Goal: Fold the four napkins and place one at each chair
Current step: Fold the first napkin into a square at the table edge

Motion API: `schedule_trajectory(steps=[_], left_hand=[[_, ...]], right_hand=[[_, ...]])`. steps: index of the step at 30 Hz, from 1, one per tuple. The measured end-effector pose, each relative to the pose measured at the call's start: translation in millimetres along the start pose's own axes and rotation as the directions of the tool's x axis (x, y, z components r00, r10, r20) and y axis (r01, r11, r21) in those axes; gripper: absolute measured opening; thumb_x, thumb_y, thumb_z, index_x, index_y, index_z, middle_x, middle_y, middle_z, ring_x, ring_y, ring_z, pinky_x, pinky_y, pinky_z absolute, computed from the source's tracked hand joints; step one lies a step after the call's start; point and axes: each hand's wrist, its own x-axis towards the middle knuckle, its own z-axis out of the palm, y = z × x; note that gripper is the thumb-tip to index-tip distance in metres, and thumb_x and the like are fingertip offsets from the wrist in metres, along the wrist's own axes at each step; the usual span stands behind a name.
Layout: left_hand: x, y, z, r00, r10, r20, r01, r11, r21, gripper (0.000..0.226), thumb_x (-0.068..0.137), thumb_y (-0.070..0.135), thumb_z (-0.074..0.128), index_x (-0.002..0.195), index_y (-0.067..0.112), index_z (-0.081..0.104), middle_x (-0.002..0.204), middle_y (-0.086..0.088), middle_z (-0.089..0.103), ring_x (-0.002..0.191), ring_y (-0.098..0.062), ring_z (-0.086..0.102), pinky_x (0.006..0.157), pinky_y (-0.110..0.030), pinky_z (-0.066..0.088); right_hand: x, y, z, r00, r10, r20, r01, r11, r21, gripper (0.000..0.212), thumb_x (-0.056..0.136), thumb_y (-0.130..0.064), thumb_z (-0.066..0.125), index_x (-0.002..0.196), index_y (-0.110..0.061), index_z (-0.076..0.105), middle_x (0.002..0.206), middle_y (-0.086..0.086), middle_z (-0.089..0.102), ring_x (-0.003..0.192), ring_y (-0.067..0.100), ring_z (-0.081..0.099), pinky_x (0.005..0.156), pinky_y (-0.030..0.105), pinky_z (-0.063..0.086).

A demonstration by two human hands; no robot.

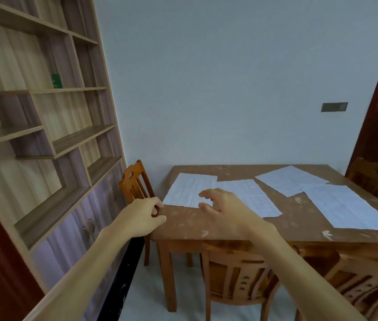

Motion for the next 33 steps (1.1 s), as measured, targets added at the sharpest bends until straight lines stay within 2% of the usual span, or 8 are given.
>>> schedule_trajectory(steps=[5, 9, 13, 16, 20, 28, 33], left_hand=[[86.0, -41.9, 9.0, 0.999, 0.033, 0.011, -0.033, 0.999, -0.001, 0.043, 0.093, 0.039, 0.063, 0.133, 0.026, 0.053, 0.124, 0.003, 0.063, 0.104, -0.011, 0.062, 0.091, -0.031, 0.055], [163.7, -78.4, -4.4, 0.998, 0.064, 0.004, -0.064, 0.998, 0.016, 0.043, 0.093, 0.039, 0.063, 0.133, 0.026, 0.054, 0.126, 0.002, 0.063, 0.104, -0.013, 0.063, 0.089, -0.033, 0.056], [241.5, -111.4, -23.1, 0.996, 0.086, -0.016, -0.086, 0.996, 0.019, 0.043, 0.092, 0.041, 0.062, 0.132, 0.027, 0.054, 0.124, 0.004, 0.064, 0.104, -0.012, 0.062, 0.089, -0.033, 0.056], [289.9, -131.7, -25.0, 0.996, 0.084, -0.014, -0.084, 0.996, -0.009, 0.041, 0.093, 0.042, 0.061, 0.131, 0.029, 0.053, 0.124, 0.005, 0.064, 0.100, -0.012, 0.065, 0.087, -0.031, 0.057], [343.2, -154.7, -11.6, 0.997, 0.067, 0.046, -0.067, 0.998, -0.018, 0.042, 0.092, 0.044, 0.062, 0.131, 0.033, 0.053, 0.124, 0.007, 0.064, 0.099, -0.012, 0.065, 0.087, -0.032, 0.058], [447.8, -177.8, 29.8, 0.995, 0.081, 0.059, -0.080, 0.997, -0.014, 0.040, 0.094, 0.042, 0.060, 0.132, 0.032, 0.053, 0.128, 0.008, 0.062, 0.104, -0.011, 0.064, 0.088, -0.031, 0.058], [517.7, -184.6, 71.2, 0.992, 0.098, 0.079, -0.098, 0.995, 0.004, 0.038, 0.096, 0.038, 0.059, 0.132, 0.030, 0.054, 0.126, 0.008, 0.062, 0.105, -0.011, 0.063, 0.082, -0.021, 0.054]], right_hand=[[91.8, 23.6, 37.7, 1.000, 0.016, -0.004, -0.016, 1.000, -0.006, 0.040, 0.100, -0.042, 0.044, 0.136, -0.026, 0.051, 0.137, -0.004, 0.054, 0.118, 0.012, 0.054, 0.089, 0.022, 0.039], [173.6, 25.0, 66.3, 1.000, 0.017, 0.012, -0.017, 1.000, -0.015, 0.041, 0.101, -0.042, 0.044, 0.137, -0.024, 0.051, 0.138, -0.003, 0.054, 0.120, 0.013, 0.053, 0.098, 0.028, 0.044], [250.7, 26.5, 79.2, 0.999, 0.021, 0.027, -0.020, 0.999, -0.030, 0.043, 0.101, -0.042, 0.043, 0.138, -0.021, 0.051, 0.138, -0.005, 0.056, 0.124, 0.012, 0.052, 0.101, 0.025, 0.041], [296.8, 37.4, 88.1, 0.999, 0.036, 0.027, -0.035, 0.999, -0.034, 0.045, 0.100, -0.044, 0.043, 0.137, -0.021, 0.051, 0.138, -0.005, 0.056, 0.123, 0.012, 0.052, 0.103, 0.028, 0.042], [343.5, 58.2, 104.3, 0.996, 0.080, 0.035, -0.079, 0.996, -0.047, 0.045, 0.100, -0.046, 0.043, 0.137, -0.023, 0.051, 0.138, -0.004, 0.056, 0.122, 0.013, 0.053, 0.103, 0.032, 0.044], [423.7, 119.8, 142.6, 0.987, 0.143, 0.067, -0.142, 0.989, -0.028, 0.043, 0.100, -0.043, 0.046, 0.137, -0.022, 0.050, 0.137, -0.003, 0.056, 0.121, 0.013, 0.054, 0.102, 0.031, 0.045], [476.4, 181.5, 170.3, 0.976, 0.204, 0.074, -0.206, 0.978, 0.017, 0.041, 0.100, -0.041, 0.047, 0.136, -0.022, 0.050, 0.134, -0.002, 0.057, 0.118, 0.014, 0.055, 0.099, 0.030, 0.046]])
